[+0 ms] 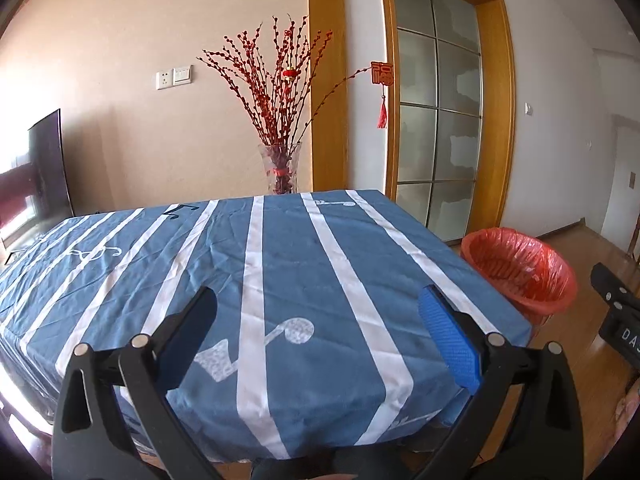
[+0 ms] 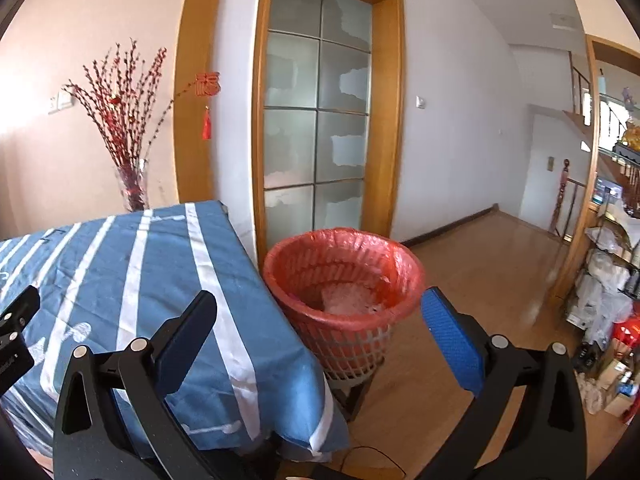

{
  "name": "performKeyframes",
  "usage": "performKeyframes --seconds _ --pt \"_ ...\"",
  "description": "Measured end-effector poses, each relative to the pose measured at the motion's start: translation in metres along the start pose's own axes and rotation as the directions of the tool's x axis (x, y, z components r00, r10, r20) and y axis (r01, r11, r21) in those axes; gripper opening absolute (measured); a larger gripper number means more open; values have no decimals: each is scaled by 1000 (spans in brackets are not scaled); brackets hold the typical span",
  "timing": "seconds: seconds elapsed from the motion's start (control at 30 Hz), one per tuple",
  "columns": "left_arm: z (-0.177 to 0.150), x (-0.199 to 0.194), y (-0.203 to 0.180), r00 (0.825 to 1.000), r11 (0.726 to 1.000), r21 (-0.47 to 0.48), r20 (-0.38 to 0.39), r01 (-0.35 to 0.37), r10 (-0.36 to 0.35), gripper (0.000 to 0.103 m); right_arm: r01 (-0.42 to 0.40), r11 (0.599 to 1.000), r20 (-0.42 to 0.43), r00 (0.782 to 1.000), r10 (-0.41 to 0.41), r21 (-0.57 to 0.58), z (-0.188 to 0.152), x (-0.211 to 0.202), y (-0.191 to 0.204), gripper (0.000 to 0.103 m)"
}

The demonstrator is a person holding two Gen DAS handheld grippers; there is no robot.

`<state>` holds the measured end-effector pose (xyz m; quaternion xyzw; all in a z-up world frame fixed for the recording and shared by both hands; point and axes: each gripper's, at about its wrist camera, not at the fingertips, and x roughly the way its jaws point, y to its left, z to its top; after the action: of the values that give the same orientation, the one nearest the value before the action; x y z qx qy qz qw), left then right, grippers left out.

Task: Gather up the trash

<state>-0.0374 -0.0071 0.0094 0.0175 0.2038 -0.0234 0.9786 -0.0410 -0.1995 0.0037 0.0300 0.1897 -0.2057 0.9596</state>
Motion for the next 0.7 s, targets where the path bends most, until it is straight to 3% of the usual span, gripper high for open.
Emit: performKeyframes --seconds 0.7 --pt "-11 -6 0 999 999 -20 -26 27 -28 99 7 1000 -55 998 -7 1 -16 -4 1 101"
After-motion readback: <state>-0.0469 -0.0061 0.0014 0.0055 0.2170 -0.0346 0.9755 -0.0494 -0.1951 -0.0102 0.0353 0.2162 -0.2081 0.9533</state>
